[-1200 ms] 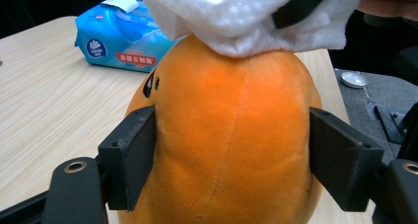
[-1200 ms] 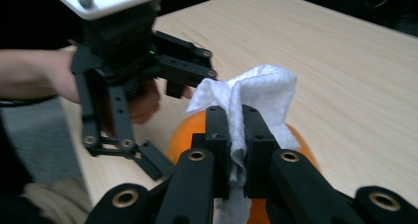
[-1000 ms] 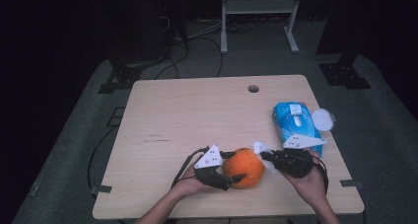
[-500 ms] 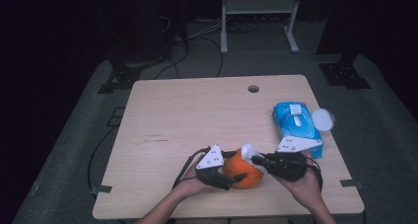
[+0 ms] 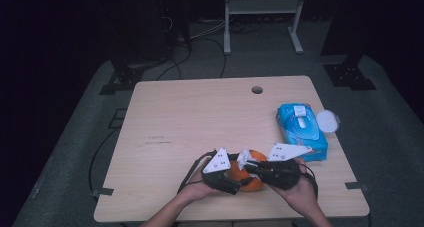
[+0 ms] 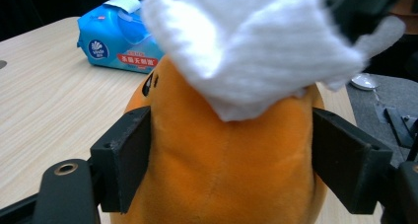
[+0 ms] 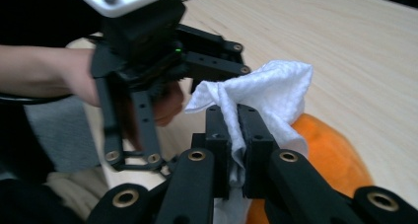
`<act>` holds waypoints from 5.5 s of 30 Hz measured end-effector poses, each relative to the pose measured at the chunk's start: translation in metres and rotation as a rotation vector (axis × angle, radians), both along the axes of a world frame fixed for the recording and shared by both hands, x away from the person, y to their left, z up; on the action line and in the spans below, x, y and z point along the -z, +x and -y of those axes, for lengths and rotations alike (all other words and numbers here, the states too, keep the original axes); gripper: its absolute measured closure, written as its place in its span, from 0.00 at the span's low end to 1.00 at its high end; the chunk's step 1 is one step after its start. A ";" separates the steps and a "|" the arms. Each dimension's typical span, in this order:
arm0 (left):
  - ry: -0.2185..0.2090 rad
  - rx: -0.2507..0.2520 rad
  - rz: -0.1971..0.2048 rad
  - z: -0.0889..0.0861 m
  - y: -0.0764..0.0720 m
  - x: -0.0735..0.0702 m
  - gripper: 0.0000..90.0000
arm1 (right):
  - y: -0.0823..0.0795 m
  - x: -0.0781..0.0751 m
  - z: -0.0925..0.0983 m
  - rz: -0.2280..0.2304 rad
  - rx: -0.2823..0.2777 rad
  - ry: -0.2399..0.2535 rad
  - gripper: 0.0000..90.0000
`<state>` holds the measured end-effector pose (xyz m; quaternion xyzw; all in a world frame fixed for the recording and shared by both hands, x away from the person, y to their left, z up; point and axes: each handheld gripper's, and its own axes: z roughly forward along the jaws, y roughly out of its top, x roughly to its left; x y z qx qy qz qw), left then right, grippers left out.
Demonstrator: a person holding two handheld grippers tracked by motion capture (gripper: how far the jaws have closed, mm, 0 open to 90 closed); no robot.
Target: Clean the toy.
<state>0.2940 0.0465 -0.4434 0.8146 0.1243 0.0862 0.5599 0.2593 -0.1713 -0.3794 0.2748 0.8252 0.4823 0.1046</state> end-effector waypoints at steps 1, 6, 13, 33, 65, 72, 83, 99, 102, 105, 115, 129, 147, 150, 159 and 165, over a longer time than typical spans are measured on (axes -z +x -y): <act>-0.011 0.008 -0.010 -0.001 0.002 0.000 0.21 | 0.002 0.000 0.004 0.003 0.017 0.003 0.93; -0.014 0.025 -0.015 -0.001 0.005 0.002 0.19 | 0.012 0.004 0.032 -0.034 0.091 0.052 0.93; 0.010 0.013 0.015 0.004 0.000 0.002 0.32 | 0.011 0.003 0.032 0.038 0.134 -0.027 0.89; 0.014 0.001 0.017 0.002 0.000 0.004 0.35 | -0.006 0.003 -0.007 0.087 0.062 -0.082 0.94; 0.086 0.001 -0.032 -0.013 0.010 -0.018 0.42 | 0.003 -0.005 0.032 0.047 0.148 0.041 0.93; 0.082 -0.007 -0.032 -0.017 0.009 -0.024 0.42 | 0.010 0.006 0.032 0.010 0.154 0.036 0.93; 0.087 -0.013 -0.044 -0.019 0.010 -0.026 0.42 | 0.006 0.004 0.023 0.002 0.109 0.064 0.93; 0.069 -0.017 -0.049 -0.017 0.020 -0.002 0.27 | 0.025 0.023 0.048 -0.061 0.212 0.056 0.93; 0.071 -0.019 -0.040 -0.018 0.019 -0.003 0.33 | 0.016 0.014 0.037 -0.036 0.160 0.077 0.93; 0.070 -0.018 -0.042 -0.019 0.018 -0.005 0.37 | 0.011 0.010 0.027 -0.010 0.124 0.056 0.93; 0.029 -0.005 -0.043 -0.020 0.014 -0.017 0.40 | 0.014 0.010 0.036 -0.060 0.105 0.138 0.93; 0.029 0.031 -0.088 -0.017 0.017 -0.003 0.20 | 0.031 0.032 0.055 -0.108 0.197 0.076 0.93; 0.046 0.008 -0.072 -0.009 0.012 0.003 0.37 | 0.010 0.005 0.039 -0.069 0.058 0.161 0.93; 0.046 0.007 -0.069 -0.009 0.012 0.003 0.38 | 0.010 0.006 0.034 -0.051 0.065 0.119 0.93; 0.044 0.012 -0.069 -0.009 0.013 0.004 0.37 | 0.019 0.012 0.053 -0.064 0.148 0.110 0.93; 0.040 0.009 -0.077 -0.009 0.013 0.004 0.37 | 0.004 -0.007 0.033 -0.050 0.022 0.169 0.93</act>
